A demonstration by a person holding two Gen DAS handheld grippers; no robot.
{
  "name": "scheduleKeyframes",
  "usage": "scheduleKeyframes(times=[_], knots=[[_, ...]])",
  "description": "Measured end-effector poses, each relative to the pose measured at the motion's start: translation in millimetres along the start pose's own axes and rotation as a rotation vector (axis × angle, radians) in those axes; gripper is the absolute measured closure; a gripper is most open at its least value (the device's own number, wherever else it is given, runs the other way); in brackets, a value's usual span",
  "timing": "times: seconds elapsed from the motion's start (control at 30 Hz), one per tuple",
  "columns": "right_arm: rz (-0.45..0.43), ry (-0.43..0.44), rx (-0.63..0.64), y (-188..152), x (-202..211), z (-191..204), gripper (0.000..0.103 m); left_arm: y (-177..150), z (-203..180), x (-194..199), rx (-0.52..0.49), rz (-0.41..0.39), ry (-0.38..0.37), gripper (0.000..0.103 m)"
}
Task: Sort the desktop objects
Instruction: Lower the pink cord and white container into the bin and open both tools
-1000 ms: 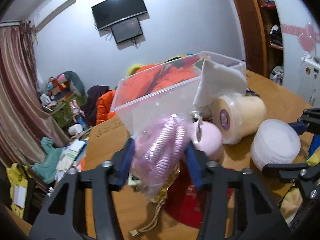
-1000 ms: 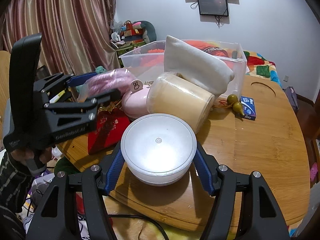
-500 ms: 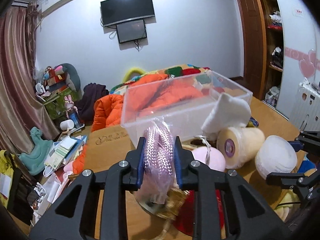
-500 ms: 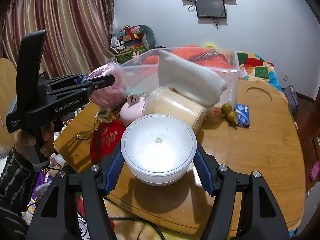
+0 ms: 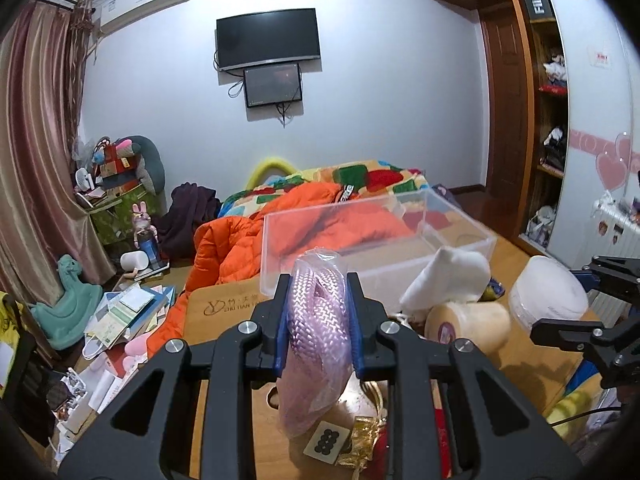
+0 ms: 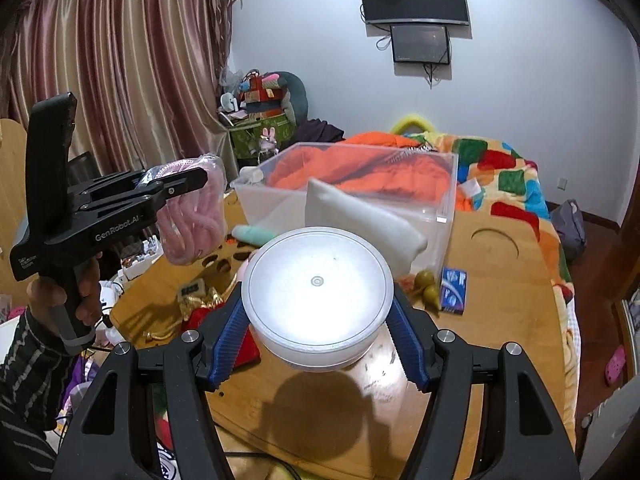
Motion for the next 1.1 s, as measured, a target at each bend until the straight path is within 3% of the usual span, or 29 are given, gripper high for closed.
scheduleKeyframes(times=[0.47, 1.1], knots=[[-0.032, 0.014, 0.048, 45.7, 1.0, -5.2, 0.041, 35.4, 9.5, -1.2, 0.046, -0.028, -0.056, 0.079], [-0.005, -0.011, 0.113, 104.5, -57.5, -42.3, 0.041, 70.6, 16.8, -66.3, 0.118, 0.036, -0.160, 0.079]])
Point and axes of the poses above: each gripper's, at about its wrist camera, not at the fingertips, and x roughly against the way its jaws point, z to its left, y to its top, the point moved 4 cm from there along -x, roughly the way its jaws point, and after that the axes turned 7 degrees about -z, right-handed, at the moved point
